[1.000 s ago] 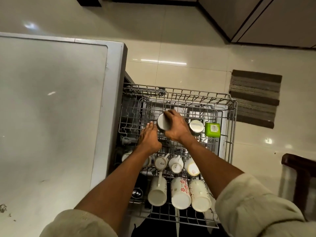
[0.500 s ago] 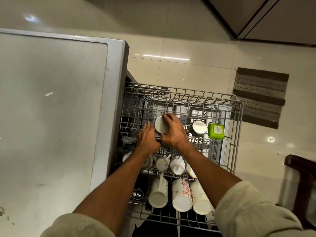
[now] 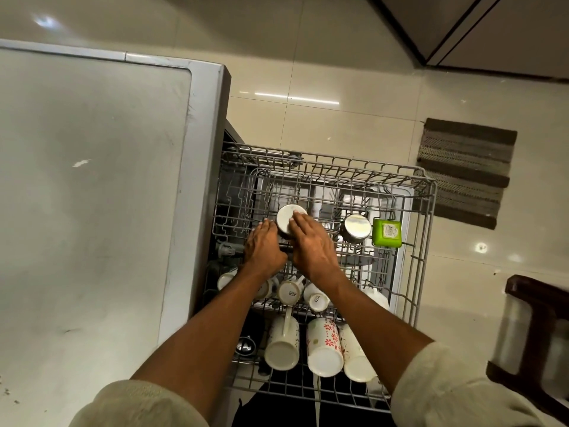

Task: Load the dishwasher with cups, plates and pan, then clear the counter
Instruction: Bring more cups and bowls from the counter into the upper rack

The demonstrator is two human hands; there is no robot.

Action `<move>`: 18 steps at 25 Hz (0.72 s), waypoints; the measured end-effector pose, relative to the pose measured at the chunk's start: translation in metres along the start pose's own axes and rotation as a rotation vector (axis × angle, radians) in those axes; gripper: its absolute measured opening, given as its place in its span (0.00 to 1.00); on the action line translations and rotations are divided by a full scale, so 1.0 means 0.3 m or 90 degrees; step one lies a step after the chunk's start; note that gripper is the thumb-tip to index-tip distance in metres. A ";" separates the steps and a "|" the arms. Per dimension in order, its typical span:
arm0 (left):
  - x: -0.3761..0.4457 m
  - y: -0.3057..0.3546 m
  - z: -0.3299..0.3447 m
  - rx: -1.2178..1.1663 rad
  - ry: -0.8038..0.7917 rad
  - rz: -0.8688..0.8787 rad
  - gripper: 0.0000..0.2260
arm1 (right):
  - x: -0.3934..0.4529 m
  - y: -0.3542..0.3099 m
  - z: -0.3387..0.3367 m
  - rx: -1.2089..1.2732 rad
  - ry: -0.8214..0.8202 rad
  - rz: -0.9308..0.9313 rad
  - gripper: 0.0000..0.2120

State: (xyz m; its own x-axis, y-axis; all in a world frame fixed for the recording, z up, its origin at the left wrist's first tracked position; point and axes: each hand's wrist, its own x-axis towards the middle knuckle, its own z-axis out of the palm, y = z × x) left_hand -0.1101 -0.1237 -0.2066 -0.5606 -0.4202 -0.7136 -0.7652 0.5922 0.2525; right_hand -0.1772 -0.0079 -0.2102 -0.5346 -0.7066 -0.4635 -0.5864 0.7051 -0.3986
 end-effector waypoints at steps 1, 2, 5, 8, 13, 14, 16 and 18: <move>-0.009 0.005 -0.001 0.001 0.018 0.010 0.40 | -0.012 -0.003 0.016 -0.030 -0.006 -0.011 0.39; -0.020 0.012 -0.003 -0.001 0.036 0.018 0.41 | -0.020 -0.007 0.027 -0.037 -0.013 -0.015 0.38; -0.040 0.026 -0.004 0.015 0.055 0.053 0.42 | -0.022 -0.024 0.032 -0.011 -0.042 -0.001 0.39; -0.043 0.034 -0.012 0.040 0.010 0.064 0.43 | -0.024 -0.029 0.019 -0.003 -0.055 0.007 0.41; -0.060 0.038 -0.036 0.078 -0.027 0.078 0.47 | -0.064 -0.013 -0.009 -0.005 -0.080 -0.027 0.42; -0.071 0.039 -0.036 0.078 -0.022 0.079 0.47 | -0.087 -0.009 -0.012 0.004 -0.083 -0.027 0.42; -0.107 0.033 -0.029 0.076 -0.010 0.068 0.47 | -0.140 -0.002 -0.014 0.030 -0.082 -0.013 0.42; -0.153 0.025 -0.018 0.080 -0.007 0.070 0.47 | -0.197 0.004 -0.009 0.026 -0.071 -0.001 0.42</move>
State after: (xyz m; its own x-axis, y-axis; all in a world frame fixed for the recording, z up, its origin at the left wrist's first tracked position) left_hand -0.0919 -0.1036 -0.1685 -0.6348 -0.3403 -0.6937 -0.6533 0.7157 0.2468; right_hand -0.1479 0.0343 -0.1810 -0.4616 -0.6981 -0.5473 -0.5609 0.7077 -0.4296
